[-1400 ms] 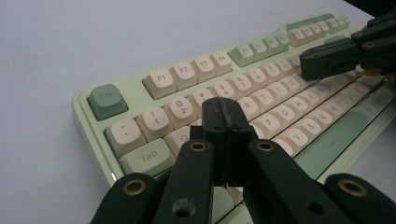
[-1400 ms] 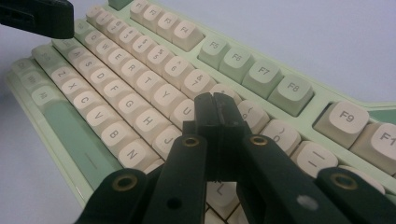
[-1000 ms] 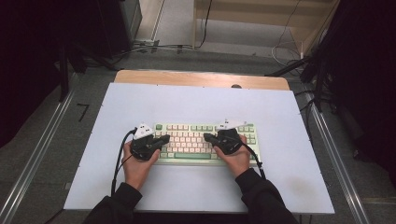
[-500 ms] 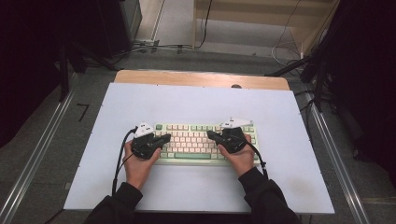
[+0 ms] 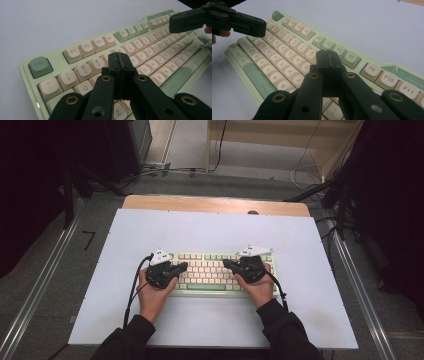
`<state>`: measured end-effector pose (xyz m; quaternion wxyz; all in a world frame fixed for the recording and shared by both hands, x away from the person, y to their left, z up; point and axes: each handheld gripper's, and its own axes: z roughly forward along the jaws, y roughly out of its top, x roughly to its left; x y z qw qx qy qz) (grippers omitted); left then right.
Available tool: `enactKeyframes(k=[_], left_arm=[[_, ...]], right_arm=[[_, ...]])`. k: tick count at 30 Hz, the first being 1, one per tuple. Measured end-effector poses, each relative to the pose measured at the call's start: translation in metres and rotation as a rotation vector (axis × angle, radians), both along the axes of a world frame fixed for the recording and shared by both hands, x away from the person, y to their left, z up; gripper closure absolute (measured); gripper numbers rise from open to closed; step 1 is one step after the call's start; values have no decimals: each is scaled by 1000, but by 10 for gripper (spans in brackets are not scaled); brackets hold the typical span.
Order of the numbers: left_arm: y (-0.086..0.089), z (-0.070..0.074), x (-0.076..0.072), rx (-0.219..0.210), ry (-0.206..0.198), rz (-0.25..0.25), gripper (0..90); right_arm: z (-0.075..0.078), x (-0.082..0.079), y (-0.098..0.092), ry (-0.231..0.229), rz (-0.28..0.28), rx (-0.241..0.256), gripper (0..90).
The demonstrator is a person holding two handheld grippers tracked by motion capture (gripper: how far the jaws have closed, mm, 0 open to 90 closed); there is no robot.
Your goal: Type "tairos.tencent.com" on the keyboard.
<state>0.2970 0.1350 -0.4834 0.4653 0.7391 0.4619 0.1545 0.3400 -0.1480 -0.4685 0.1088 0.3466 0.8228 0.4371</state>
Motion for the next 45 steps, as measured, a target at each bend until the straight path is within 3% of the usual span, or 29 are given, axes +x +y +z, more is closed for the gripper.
enactKeyframes(k=[14,45], left_arm=[[-9,-1,10,16,-9,-8,900],[-26,-7,18,49,31,-42,900]], right_arm=[[-1,-1,2,6,6,-4,884],[-1,-2,3,2,7,-2,884]])
